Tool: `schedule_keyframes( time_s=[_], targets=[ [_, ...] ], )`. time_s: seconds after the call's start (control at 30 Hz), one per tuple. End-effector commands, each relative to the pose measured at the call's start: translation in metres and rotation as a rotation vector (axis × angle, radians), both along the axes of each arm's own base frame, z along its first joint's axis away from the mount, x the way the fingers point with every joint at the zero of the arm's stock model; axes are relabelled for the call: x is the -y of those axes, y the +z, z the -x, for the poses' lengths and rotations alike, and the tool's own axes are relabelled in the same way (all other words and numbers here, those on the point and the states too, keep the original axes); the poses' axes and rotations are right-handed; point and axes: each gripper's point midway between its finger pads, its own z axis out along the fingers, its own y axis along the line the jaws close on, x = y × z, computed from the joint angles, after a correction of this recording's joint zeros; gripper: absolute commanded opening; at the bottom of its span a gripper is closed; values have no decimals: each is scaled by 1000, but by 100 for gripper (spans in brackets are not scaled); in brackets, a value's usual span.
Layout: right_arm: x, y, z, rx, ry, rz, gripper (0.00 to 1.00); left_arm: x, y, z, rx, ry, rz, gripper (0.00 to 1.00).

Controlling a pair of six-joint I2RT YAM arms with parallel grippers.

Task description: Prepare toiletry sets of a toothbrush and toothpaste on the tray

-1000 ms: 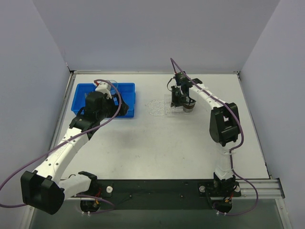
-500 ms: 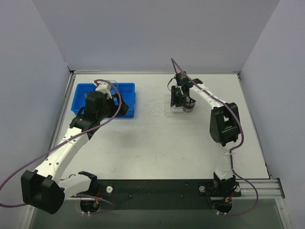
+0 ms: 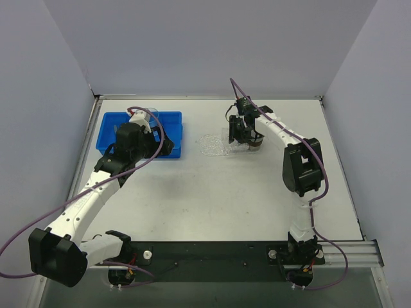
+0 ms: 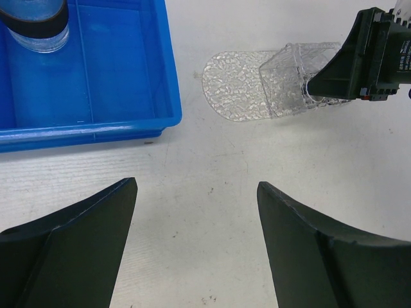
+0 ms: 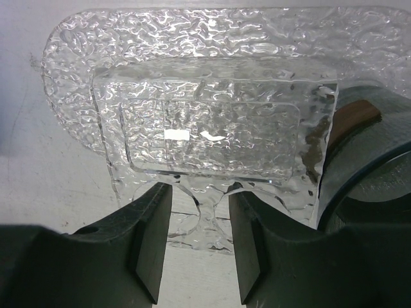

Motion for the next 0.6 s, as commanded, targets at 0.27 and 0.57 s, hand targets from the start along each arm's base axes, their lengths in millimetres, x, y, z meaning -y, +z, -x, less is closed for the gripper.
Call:
schedule_keyframes(
  time_s=[0.27,0.57],
  targets=[
    [2,32,-6,78,-16,-3,37,1,24,-9,67,8,28,86],
    [4,38,-6,88,-31,-8,36,0,24,-9,66,9,27,86]
  ],
)
